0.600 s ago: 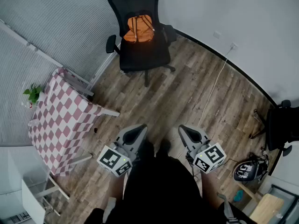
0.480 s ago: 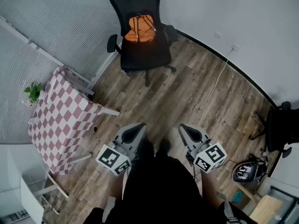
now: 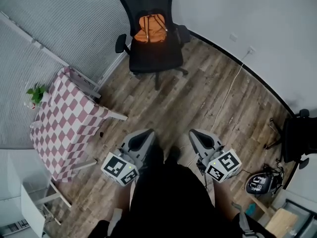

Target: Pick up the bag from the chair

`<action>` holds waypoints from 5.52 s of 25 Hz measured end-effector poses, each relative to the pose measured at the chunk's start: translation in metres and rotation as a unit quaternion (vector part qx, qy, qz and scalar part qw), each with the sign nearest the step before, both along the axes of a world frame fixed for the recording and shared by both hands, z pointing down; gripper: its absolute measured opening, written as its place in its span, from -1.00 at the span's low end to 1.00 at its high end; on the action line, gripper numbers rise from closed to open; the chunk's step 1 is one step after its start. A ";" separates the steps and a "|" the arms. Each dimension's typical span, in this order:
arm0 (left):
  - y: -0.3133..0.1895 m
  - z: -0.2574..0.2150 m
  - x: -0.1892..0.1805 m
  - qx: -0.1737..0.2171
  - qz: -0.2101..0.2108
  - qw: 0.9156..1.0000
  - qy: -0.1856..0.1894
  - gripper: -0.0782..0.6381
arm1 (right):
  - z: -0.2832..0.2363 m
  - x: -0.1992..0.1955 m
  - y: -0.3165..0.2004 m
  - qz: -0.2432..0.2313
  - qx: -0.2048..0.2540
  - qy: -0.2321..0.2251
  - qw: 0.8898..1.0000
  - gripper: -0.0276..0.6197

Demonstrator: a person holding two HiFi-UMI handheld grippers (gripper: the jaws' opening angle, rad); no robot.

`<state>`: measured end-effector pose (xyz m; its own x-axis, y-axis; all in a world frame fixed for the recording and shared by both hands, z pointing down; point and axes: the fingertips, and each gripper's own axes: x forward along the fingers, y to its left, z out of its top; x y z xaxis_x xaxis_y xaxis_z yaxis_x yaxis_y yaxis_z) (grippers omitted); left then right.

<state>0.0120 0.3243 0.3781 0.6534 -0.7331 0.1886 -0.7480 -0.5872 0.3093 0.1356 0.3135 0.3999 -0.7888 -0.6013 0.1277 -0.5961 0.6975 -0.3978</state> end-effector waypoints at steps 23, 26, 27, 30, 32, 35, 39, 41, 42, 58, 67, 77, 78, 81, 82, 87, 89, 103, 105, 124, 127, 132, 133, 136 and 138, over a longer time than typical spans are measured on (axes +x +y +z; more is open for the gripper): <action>-0.151 0.005 -0.063 0.016 0.022 0.999 0.030 -0.69 | -0.001 -0.043 -0.138 0.067 -0.015 0.019 0.997 -0.85; -0.181 0.002 -0.089 0.024 0.013 0.999 0.031 -0.69 | -0.007 -0.063 -0.168 0.071 -0.009 0.021 0.997 -0.85; -0.190 0.002 -0.097 0.026 0.010 0.999 0.032 -0.69 | -0.008 -0.068 -0.177 0.073 -0.008 0.022 0.997 -0.85; -0.215 0.005 -0.119 0.027 0.002 0.999 0.036 -0.69 | -0.007 -0.084 -0.201 0.079 -0.010 0.023 0.997 -0.85; -0.230 0.010 -0.132 0.025 0.000 0.999 0.038 -0.69 | -0.004 -0.094 -0.214 0.083 -0.013 0.024 0.996 -0.85; -0.247 0.019 -0.146 0.024 0.001 0.999 0.027 -0.69 | 0.001 -0.106 -0.227 0.086 -0.020 0.023 0.996 -0.85; -0.263 0.029 -0.155 0.031 0.006 0.999 -0.012 -0.69 | 0.010 -0.112 -0.240 0.088 -0.035 0.023 0.995 -0.85; -0.270 0.035 -0.156 0.020 0.008 1.000 -0.020 -0.69 | 0.014 -0.112 -0.248 0.093 -0.044 0.021 0.995 -0.85; -0.274 0.037 -0.156 0.011 0.009 1.000 -0.021 -0.69 | 0.015 -0.112 -0.252 0.094 -0.047 0.020 0.994 -0.85; -0.412 0.032 -0.142 0.008 0.004 0.997 -0.073 -0.69 | 0.009 -0.120 -0.417 0.063 -0.044 -0.020 0.997 -0.85; -0.500 0.023 -0.120 0.004 -0.020 0.998 -0.052 -0.69 | 0.003 -0.106 -0.516 0.025 -0.041 -0.041 0.998 -0.85; -0.546 0.041 -0.111 -0.021 -0.039 0.996 -0.079 -0.69 | 0.014 -0.101 -0.574 -0.002 -0.058 -0.046 0.997 -0.85; -0.551 0.044 -0.111 -0.027 -0.037 0.996 -0.083 -0.69 | 0.016 -0.101 -0.579 -0.001 -0.060 -0.045 0.997 -0.85; -0.567 0.054 -0.114 -0.036 -0.029 0.994 -0.096 -0.69 | 0.021 -0.103 -0.589 0.005 -0.067 -0.041 0.997 -0.85; -0.573 0.059 -0.116 -0.037 -0.024 0.994 -0.101 -0.69 | 0.023 -0.103 -0.592 0.010 -0.069 -0.039 0.997 -0.85; -0.620 0.067 -0.128 -0.031 0.012 0.994 -0.104 -0.69 | 0.027 -0.112 -0.620 0.043 -0.074 -0.030 0.996 -0.85; -0.646 0.071 -0.137 -0.034 0.020 0.995 -0.097 -0.69 | 0.025 -0.121 -0.633 0.055 -0.073 -0.026 0.995 -0.85; -0.811 0.151 -0.202 -0.056 0.078 0.992 -0.087 -0.69 | 0.031 -0.201 -0.707 0.116 -0.107 0.029 0.987 -0.85; -0.828 0.169 -0.204 -0.067 0.090 0.989 -0.093 -0.69 | 0.035 -0.208 -0.714 0.125 -0.113 0.037 0.985 -0.85; -0.916 0.307 -0.189 -0.106 0.211 0.961 -0.141 -0.26 | 0.073 -0.214 -0.742 0.215 -0.181 0.060 0.958 -0.85; -0.925 0.330 -0.186 -0.107 0.227 0.954 -0.165 -0.18 | 0.077 -0.214 -0.745 0.219 -0.187 0.064 0.955 -0.85; -0.942 0.357 -0.183 -0.100 0.242 0.944 -0.203 -0.09 | 0.085 -0.218 -0.747 0.221 -0.196 0.068 0.953 -0.85; -0.946 0.362 -0.182 -0.098 0.245 0.941 -0.210 -0.08 | 0.087 -0.218 -0.748 0.221 -0.199 0.068 0.952 -0.85; -0.953 0.381 -0.175 -0.093 0.264 0.930 -0.238 -0.03 | 0.095 -0.215 -0.748 0.222 -0.209 0.068 0.950 -0.85; -0.956 0.393 -0.170 -0.088 0.277 0.920 -0.262 -0.01 | 0.100 -0.213 -0.747 0.223 -0.216 0.068 0.948 -0.85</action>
